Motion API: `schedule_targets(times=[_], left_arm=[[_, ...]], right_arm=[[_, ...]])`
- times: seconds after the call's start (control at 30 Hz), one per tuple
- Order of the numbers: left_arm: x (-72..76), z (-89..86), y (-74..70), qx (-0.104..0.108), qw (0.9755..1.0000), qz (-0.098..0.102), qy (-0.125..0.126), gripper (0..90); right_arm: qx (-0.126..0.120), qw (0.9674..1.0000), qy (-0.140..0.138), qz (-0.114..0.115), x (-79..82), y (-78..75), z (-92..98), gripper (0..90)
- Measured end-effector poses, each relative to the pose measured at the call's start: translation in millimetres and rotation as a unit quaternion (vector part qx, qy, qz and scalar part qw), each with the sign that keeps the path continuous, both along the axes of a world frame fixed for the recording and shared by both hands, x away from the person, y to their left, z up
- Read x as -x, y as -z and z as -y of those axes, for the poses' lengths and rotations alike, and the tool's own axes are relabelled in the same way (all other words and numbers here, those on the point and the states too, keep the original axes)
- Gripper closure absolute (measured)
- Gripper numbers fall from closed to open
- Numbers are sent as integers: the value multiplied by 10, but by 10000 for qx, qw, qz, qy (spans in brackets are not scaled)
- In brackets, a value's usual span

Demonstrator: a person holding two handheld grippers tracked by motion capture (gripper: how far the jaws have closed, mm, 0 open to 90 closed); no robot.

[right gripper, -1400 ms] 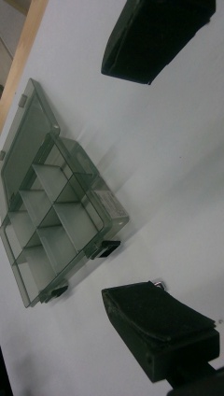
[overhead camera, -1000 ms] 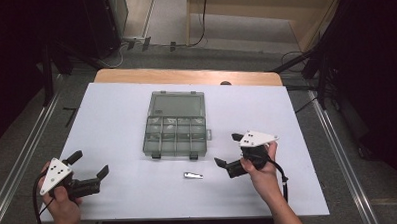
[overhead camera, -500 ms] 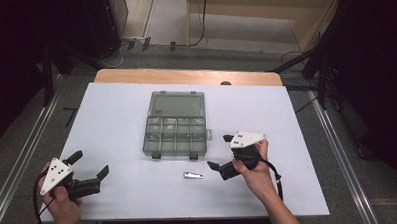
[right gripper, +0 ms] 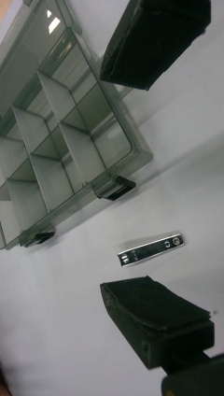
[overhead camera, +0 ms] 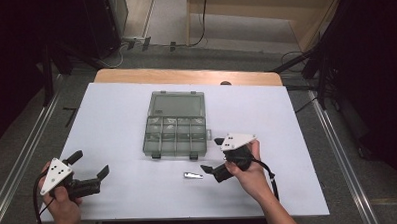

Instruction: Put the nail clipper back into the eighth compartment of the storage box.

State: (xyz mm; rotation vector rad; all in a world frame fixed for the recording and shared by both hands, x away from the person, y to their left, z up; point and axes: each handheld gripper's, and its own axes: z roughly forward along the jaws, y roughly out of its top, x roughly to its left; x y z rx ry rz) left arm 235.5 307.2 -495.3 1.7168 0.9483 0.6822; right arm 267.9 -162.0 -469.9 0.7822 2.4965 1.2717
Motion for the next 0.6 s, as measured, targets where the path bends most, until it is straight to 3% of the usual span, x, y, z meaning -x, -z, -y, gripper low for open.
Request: schedule_targets(times=[0.5, 0.6], left_arm=[[-1, -5, -1, 19, 10000, -2, -20, 0], [-2, -6, -1, 18, 10000, -8, -24, 0]], right_arm=[[258, 9983, -512, -130, 16, 21, -197, 163], [260, 9974, -650, -190, 15, 19, -230, 266]])
